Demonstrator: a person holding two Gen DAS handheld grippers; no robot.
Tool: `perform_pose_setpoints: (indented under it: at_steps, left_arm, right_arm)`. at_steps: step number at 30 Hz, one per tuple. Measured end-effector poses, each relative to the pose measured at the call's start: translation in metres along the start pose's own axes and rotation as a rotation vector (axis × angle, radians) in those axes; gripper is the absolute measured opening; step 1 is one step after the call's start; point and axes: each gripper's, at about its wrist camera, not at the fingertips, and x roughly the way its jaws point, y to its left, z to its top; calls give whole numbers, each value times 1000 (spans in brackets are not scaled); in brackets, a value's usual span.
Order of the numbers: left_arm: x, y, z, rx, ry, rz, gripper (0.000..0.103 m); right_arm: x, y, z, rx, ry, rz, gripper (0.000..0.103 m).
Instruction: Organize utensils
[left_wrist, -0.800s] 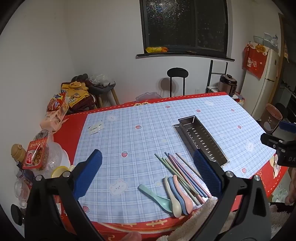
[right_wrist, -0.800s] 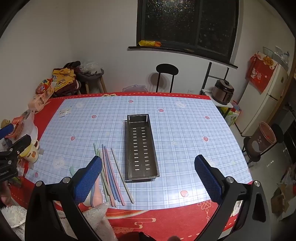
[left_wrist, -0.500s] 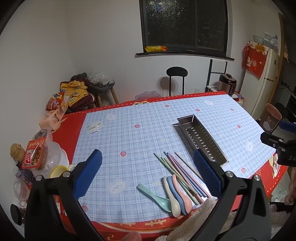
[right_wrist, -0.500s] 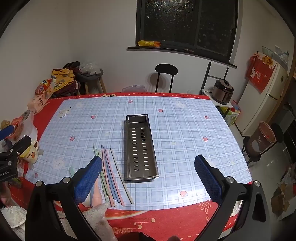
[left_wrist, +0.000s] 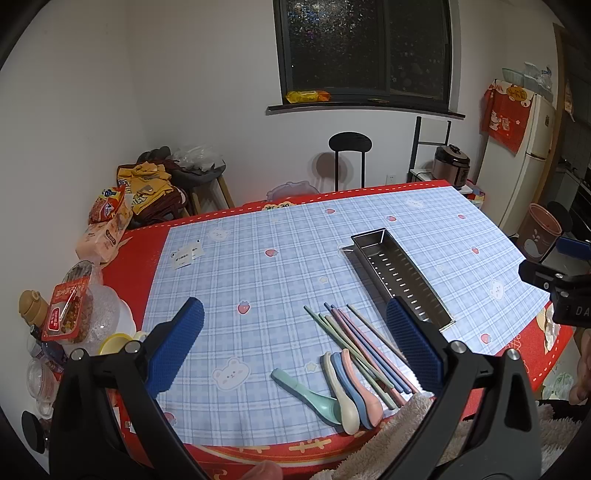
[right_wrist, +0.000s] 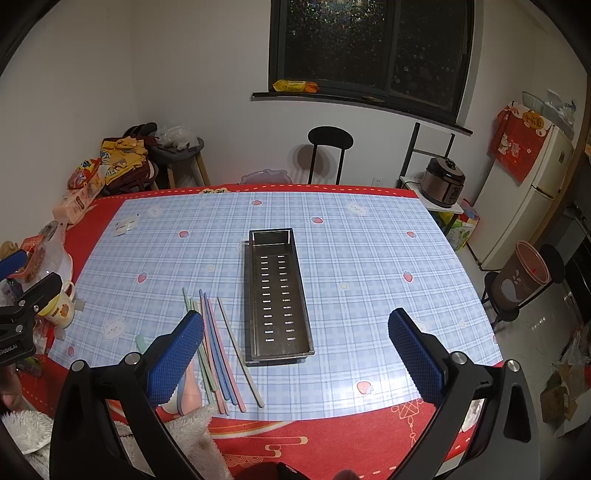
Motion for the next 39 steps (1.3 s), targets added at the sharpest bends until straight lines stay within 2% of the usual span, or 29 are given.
perform_pose_setpoints:
  at_steps: [39]
  left_arm:
    - [3, -1, -4, 1, 6, 0, 97]
  right_arm:
    - [4, 2, -1, 5, 6, -1, 98]
